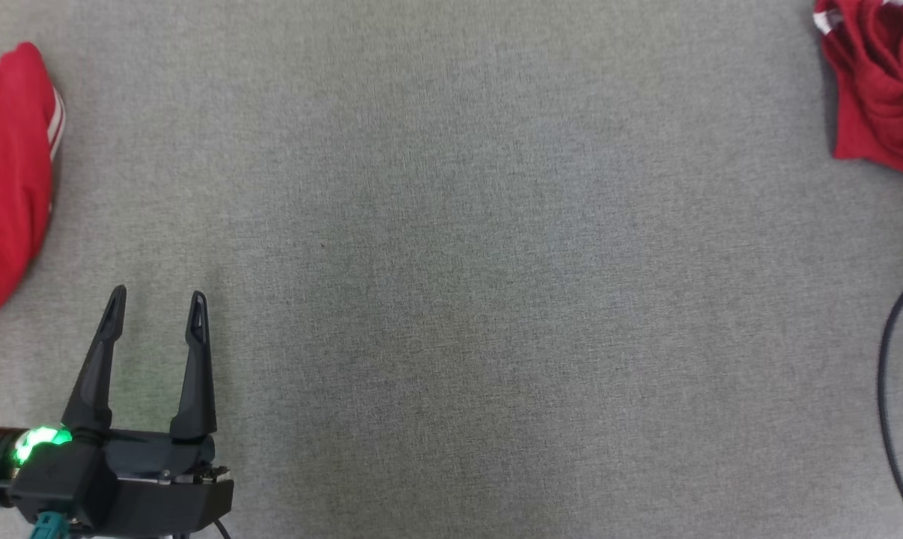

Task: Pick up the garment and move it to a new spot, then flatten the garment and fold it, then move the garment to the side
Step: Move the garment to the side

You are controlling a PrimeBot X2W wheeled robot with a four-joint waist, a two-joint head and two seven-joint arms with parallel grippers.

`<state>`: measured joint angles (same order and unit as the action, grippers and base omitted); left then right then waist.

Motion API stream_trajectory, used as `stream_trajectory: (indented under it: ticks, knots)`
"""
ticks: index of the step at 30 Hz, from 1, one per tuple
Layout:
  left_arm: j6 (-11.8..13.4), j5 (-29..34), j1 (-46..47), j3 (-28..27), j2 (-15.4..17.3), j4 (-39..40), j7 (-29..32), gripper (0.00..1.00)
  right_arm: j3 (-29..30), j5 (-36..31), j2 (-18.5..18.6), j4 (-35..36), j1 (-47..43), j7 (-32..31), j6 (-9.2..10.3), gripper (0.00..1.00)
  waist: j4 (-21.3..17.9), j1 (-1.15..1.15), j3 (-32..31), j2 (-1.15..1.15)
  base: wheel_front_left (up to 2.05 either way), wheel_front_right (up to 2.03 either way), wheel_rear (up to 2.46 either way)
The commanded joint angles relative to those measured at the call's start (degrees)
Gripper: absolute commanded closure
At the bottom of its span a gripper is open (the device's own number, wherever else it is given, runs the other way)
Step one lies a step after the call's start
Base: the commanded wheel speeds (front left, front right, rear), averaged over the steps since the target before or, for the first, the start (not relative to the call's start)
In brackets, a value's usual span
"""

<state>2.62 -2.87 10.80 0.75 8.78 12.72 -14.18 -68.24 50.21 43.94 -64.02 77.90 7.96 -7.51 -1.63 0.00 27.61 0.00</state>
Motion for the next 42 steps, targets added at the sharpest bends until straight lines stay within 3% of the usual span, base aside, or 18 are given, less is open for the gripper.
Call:
stream_trajectory:
  ticks: [1,10,16,29,42]
  knots:
    - [0.0,-0.3,-0.5,0.0,-0.1,-0.6,-0.3,0.00,0.6,0.5,-1.1,0.0,0.0,1.3,0.04,0.00,0.0,0.00,-0.9,0.00,0.00,0.00,0.00]
    - [0.5,-2.6,-2.7,-0.3,-1.7,-4.7,-0.9,0.00,6.1,5.9,-5.3,6.4,-6.3,7.1,0.04,0.00,0.0,0.00,-7.8,0.00,0.00,0.00,0.00]
    - [0.9,-3.3,-3.7,-0.9,-2.5,-5.6,-1.0,0.00,12.4,5.1,-6.8,12.0,-10.2,7.3,0.04,0.00,-0.3,0.00,-11.2,0.00,0.00,0.00,0.00]
    - [0.4,-4.1,-6.4,-2.1,-3.9,-8.8,-0.9,0.00,37.6,-10.3,-15.0,27.1,-34.9,7.3,0.04,0.00,0.4,0.00,-18.2,0.00,0.00,0.00,0.00]
    - [0.0,-4.5,-8.6,-3.2,-4.6,-12.1,-0.9,0.00,50.6,-24.6,-28.6,37.9,-53.6,7.3,0.04,0.00,-0.1,0.00,-23.3,0.00,0.00,0.00,0.00]
